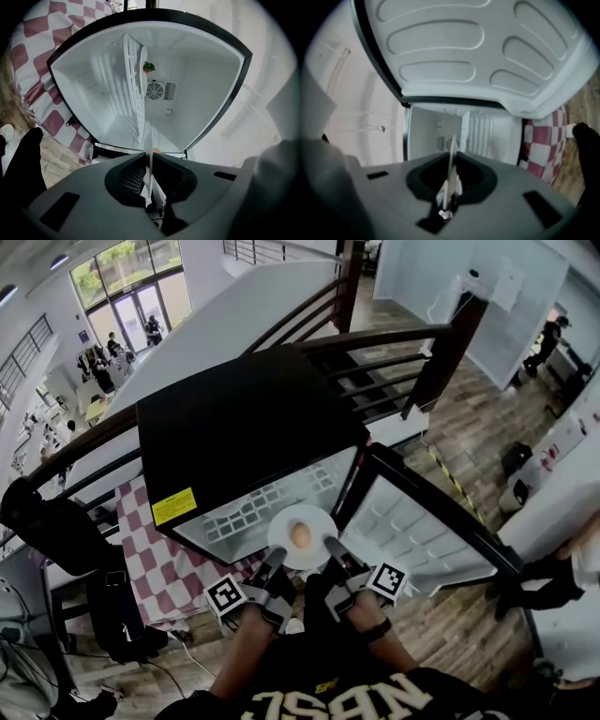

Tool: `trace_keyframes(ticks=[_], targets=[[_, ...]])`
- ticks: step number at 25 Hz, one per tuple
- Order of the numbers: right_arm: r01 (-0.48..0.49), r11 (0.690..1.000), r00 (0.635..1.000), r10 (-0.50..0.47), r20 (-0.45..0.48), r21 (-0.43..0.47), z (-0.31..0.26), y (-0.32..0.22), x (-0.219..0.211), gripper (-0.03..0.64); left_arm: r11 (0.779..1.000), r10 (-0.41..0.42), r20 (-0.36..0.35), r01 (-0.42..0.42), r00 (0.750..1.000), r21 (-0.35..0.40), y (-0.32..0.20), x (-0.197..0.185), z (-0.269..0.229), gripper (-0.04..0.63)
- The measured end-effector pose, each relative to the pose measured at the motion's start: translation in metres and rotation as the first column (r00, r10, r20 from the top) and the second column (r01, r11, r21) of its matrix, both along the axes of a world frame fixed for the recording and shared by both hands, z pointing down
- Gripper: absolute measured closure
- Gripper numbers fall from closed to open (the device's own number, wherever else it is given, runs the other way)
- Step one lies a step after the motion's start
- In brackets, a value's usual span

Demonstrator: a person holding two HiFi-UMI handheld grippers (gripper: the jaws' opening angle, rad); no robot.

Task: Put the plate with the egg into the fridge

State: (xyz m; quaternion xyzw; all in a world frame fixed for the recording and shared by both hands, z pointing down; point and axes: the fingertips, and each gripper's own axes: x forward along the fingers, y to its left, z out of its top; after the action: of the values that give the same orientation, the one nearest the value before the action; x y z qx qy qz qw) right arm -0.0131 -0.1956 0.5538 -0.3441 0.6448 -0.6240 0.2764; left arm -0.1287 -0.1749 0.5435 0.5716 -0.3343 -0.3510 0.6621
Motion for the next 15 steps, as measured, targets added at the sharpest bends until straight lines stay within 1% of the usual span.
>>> trace_keyframes(ticks=[8,15], targets=[[0.016,1.0,1.0,-0.016,-0.021,0.002,0.009,-0.043,-0.008,0.581,0.998,-0.055,-0.012,0.054,0.998,-0.026,-0.043,-0.007,0.013,0.555],[0.006,0.999,0.998,-0.008,-0.057,-0.037,0.026,-0.069,-0.012,0.581,0.992,-0.099,-0.024,0.096,0.995,-0.083,-0.066,-0.01,0.031,0.555]])
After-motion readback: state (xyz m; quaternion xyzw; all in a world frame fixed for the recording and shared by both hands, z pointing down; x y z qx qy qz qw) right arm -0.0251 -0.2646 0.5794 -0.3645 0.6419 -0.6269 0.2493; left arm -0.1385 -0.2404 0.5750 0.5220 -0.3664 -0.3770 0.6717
